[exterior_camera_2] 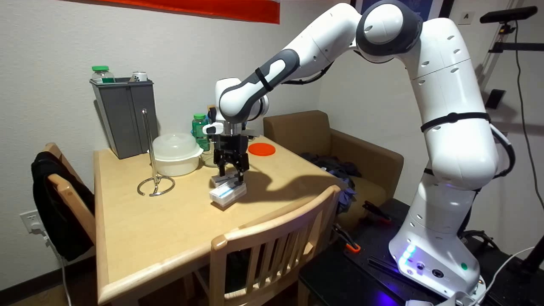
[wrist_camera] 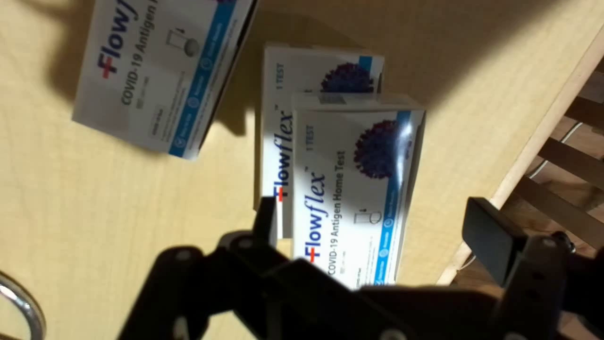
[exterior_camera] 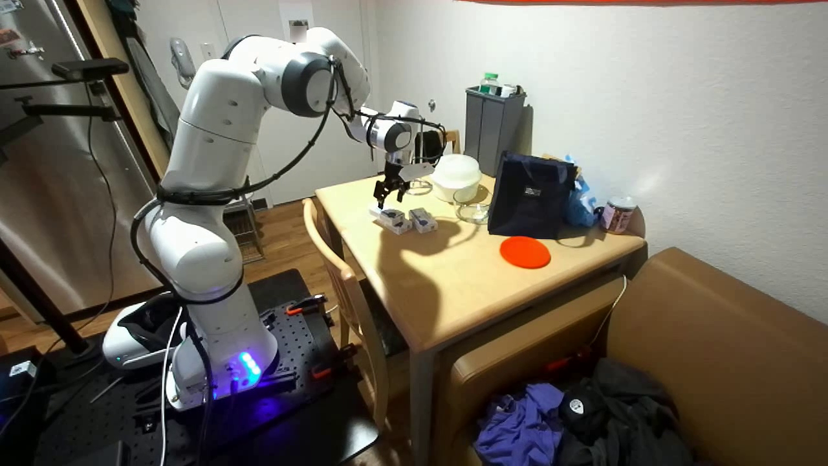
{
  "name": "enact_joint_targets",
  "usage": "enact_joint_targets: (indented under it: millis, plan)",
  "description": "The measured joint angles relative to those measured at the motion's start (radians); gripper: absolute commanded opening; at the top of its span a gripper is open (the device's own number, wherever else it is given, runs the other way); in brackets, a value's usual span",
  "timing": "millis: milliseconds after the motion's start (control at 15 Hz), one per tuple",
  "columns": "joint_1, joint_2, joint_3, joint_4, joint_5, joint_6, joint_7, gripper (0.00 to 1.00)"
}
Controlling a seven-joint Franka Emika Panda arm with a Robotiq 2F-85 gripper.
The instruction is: Stack the boxes on top of each other.
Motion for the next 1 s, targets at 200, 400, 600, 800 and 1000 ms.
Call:
enact_joint_targets:
  millis: [200,400,600,800,1000]
  plan:
    - [-0.004,-0.001,-0.010,0.006,0.001,0.013,0.023,1.00]
    - [-0.012,0.002,-0.022,0.020,0.001,0.017,0.043,1.00]
    - [-0.020,0.008,-0.034,0.037,0.001,0.017,0.057,1.00]
    - [-0.028,0.019,-0.048,0.053,0.001,0.017,0.058,1.00]
    - [-0.046,0.041,-0.052,0.077,0.011,0.019,0.078,1.00]
